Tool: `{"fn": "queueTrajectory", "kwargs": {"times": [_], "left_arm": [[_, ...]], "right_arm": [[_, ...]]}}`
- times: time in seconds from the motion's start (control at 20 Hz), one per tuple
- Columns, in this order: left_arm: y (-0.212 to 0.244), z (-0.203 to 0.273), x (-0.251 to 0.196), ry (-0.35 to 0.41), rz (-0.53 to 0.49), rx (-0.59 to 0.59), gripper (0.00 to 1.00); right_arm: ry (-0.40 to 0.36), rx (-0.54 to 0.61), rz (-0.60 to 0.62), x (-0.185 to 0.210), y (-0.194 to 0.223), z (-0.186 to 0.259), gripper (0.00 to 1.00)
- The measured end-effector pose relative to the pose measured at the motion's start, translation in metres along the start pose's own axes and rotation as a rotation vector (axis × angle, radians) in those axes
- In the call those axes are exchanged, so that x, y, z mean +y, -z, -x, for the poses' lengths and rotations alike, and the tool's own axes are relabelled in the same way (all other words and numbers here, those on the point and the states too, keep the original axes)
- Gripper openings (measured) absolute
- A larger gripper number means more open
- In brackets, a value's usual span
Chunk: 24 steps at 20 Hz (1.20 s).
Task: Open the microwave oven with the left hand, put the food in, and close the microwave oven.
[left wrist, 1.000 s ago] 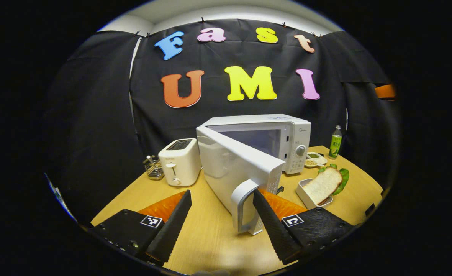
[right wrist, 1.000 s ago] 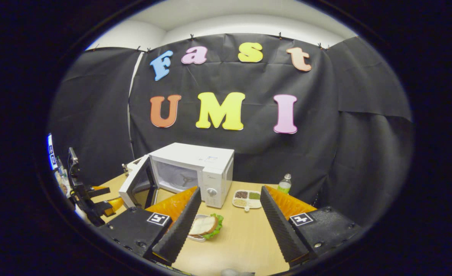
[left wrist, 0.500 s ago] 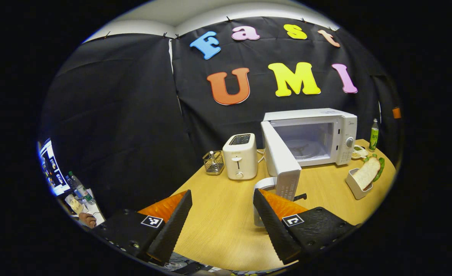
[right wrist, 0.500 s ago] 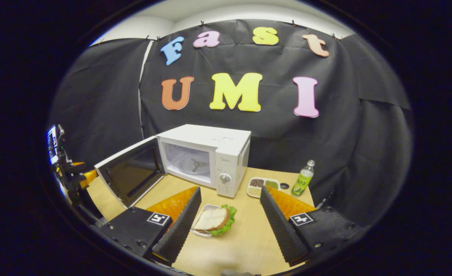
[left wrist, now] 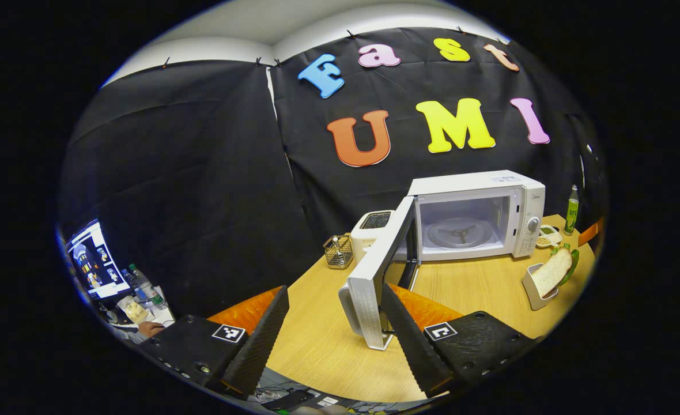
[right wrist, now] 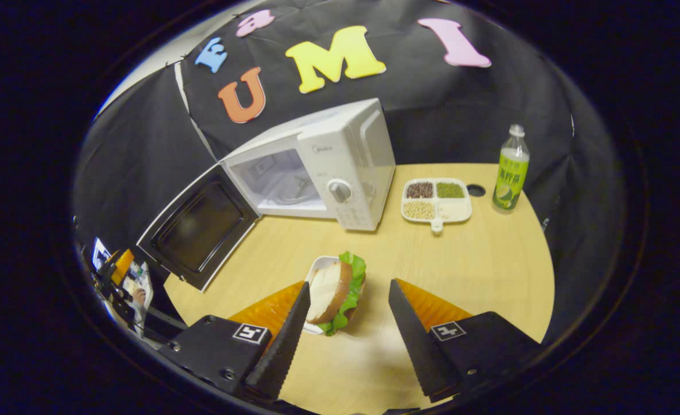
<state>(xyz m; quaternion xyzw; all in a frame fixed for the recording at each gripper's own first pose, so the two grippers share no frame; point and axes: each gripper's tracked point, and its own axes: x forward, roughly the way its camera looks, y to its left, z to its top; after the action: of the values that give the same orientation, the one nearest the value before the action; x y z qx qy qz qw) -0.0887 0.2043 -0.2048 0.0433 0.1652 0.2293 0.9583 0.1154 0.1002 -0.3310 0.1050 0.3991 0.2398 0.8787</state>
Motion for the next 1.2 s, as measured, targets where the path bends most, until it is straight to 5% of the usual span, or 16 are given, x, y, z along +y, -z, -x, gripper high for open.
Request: {"fn": "queueTrajectory", "kwargs": {"times": [0.05,0.15,0.2,0.25,0.35,0.55,0.8,0.85,1.2], "left_arm": [[-0.004,0.008,-0.002,-0.008,0.01,-0.002,0.96],[-0.005,0.02,-0.004,-0.027,0.029,0.011,0.96],[-0.005,0.027,-0.004,-0.039,0.033,0.017,0.97],[-0.006,0.032,-0.003,-0.046,0.038,0.017,0.97],[-0.007,0.039,-0.002,-0.054,0.06,0.013,0.96],[-0.008,0.041,-0.004,-0.032,0.087,-0.002,0.97],[-0.004,0.033,0.002,0.026,0.1,-0.017,0.96],[-0.006,0.029,0.002,0.037,0.097,-0.022,0.96],[-0.032,0.006,-0.005,0.162,0.078,-0.095,0.96]], "right_arm": [[-0.024,0.037,-0.031,-0.001,0.004,-0.01,0.75],[-0.065,0.094,-0.072,0.002,0.009,-0.028,0.7],[-0.077,0.109,-0.086,0.001,0.01,-0.033,0.8],[-0.092,0.126,-0.103,0.004,0.01,-0.039,0.77],[-0.097,0.18,-0.14,0.007,0.016,-0.046,0.56],[-0.117,0.244,-0.261,0.014,0.019,-0.051,0.39],[-0.109,0.274,-0.444,0.018,0.018,-0.051,0.31],[-0.091,0.266,-0.446,0.018,0.017,-0.051,0.37],[-0.041,0.107,-0.406,0.05,-0.032,-0.026,0.36]]}}
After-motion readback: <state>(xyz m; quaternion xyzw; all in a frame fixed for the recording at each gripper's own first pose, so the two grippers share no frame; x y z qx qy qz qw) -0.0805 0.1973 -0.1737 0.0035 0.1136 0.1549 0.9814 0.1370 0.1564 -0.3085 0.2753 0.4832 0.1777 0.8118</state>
